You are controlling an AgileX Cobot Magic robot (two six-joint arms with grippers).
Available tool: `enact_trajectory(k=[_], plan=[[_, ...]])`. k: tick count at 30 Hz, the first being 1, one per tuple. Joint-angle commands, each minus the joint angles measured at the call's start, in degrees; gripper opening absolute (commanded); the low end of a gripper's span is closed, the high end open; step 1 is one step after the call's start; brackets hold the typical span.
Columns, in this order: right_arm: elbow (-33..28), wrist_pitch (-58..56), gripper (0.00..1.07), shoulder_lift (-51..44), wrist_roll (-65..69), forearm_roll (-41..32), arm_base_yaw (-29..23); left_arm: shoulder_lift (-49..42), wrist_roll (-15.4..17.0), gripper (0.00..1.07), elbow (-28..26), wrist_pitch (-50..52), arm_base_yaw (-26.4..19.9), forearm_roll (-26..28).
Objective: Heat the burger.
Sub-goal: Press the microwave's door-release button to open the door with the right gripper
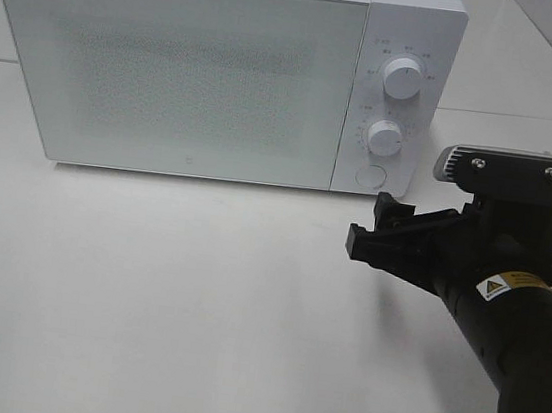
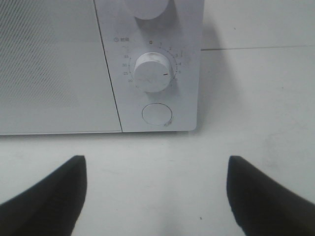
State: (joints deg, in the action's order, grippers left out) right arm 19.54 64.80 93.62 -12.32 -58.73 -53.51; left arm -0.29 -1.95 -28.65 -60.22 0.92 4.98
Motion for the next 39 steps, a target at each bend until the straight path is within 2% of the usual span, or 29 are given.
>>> enact_trajectory(k=[1,3,6,11,14,16,18,19,22,24,25,26,27,28,30,35,39], plan=[[0.6,0.5,0.75,-0.2,7.0,0.2,-0.3,-1.4,0.3,0.86,0.1,0.9,0.2,0.3],[0.6,0.5,0.75,-0.2,20.0,0.2,-0.3,-1.4,0.3,0.86,0.1,0.9,0.2,0.3],[0.6,0.5,0.75,-0.2,23.7,0.2,-0.3,-1.4,0.3,0.86,0.1,0.9,0.2,0.3],[0.6,0.3,0.72,-0.2,43.3,0.1,-0.3,-1.4,0.3,0.86,0.1,0.9,0.2,0.3],[0.6,0.3,0.71,-0.2,46.3,0.1,-0.3,-1.4,0.3,0.86,0.1,0.9,0.2,0.3],[0.6,0.3,0.63,-0.2,58.3,0.1,-0.3,-1.4,0.3,0.86,0.1,0.9,0.2,0.3],[0.6,0.3,0.61,-0.2,61.5,0.1,-0.3,-1.4,0.3,0.86,0.1,0.9,0.2,0.3],[0.6,0.3,0.55,-0.2,66.7,0.1,-0.3,-1.4,0.3,0.86,0.1,0.9,0.2,0.3],[0.6,0.2,0.51,-0.2,69.3,0.1,-0.3,-1.4,0.3,0.86,0.1,0.9,0.2,0.3],[0.6,-1.1,0.35,-0.2,76.6,0.1,-0.3,-1.4,0.3,0.86,0.1,0.9,0.2,0.3],[0.6,-1.1,0.35,-0.2,76.6,0.1,-0.3,-1.4,0.3,0.86,0.1,0.9,0.2,0.3],[0.6,-1.5,0.31,-0.2,77.9,0.1,-0.3,-1.4,0.3,0.86,0.1,0.9,0.2,0.3],[0.6,-2.8,0.21,-0.2,80.7,0.1,-0.3,-1.4,0.3,0.86,0.1,0.9,0.2,0.3],[0.6,-2.8,0.21,-0.2,80.7,0.1,-0.3,-1.4,0.3,0.86,0.1,0.9,0.2,0.3],[0.6,-4.2,0.10,-0.2,84.2,0.2,-0.3,-1.4,0.3,0.86,0.1,0.9,0.2,0.3],[0.6,-5.6,0.01,-0.2,84.9,0.2,-0.3,-1.4,0.3,0.86,0.1,0.9,0.2,0.3],[0.6,-5.7,0.00,-0.2,84.9,0.2,-0.3,-1.4,0.3,0.86,0.1,0.9,0.2,0.3]])
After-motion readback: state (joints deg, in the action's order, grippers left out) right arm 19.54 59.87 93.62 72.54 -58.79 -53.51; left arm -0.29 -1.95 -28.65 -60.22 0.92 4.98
